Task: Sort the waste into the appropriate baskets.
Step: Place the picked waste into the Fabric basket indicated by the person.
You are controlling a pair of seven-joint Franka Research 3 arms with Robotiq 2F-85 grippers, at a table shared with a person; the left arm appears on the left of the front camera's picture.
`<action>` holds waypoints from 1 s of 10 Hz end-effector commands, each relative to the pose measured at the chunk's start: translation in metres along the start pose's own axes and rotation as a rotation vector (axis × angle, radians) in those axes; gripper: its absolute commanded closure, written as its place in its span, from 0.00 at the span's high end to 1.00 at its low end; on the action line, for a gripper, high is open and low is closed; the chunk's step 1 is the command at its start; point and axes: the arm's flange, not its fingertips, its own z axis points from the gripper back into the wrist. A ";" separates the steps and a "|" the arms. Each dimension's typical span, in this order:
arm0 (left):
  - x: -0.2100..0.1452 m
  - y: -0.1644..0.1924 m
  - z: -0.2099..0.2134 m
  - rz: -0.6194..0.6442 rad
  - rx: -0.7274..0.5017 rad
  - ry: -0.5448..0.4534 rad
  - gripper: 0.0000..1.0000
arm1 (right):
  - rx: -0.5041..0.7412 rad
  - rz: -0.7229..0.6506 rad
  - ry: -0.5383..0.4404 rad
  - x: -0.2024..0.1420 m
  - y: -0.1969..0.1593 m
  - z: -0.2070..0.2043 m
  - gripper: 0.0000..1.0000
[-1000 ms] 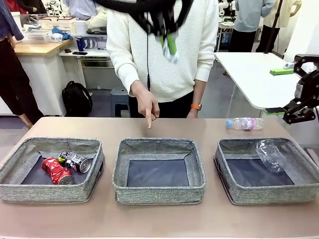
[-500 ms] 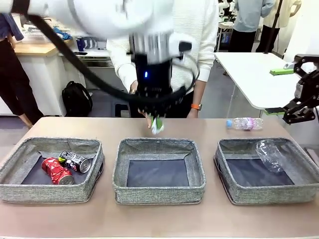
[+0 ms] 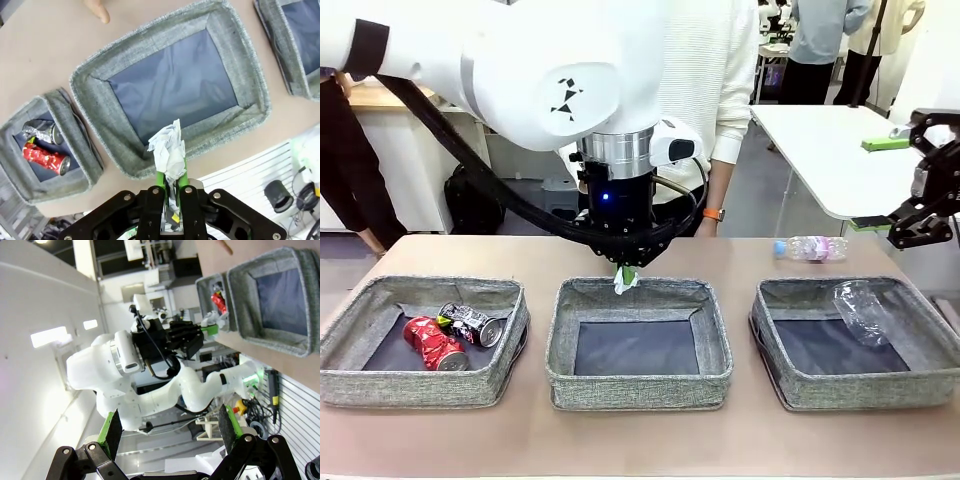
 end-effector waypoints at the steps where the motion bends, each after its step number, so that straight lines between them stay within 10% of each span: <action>1: -0.001 0.000 0.004 0.012 0.014 -0.013 0.28 | 0.026 0.024 -0.001 0.002 0.001 -0.002 1.00; 2: -0.001 -0.001 0.005 0.005 0.018 -0.011 0.66 | 0.026 0.024 -0.001 0.002 0.001 -0.002 1.00; 4: -0.001 0.000 0.005 0.008 0.017 -0.017 1.00 | 0.026 0.024 -0.001 0.002 0.001 -0.002 1.00; 10: 0.003 0.009 0.019 0.021 0.001 -0.021 1.00 | 0.026 0.024 -0.001 0.002 0.001 -0.002 1.00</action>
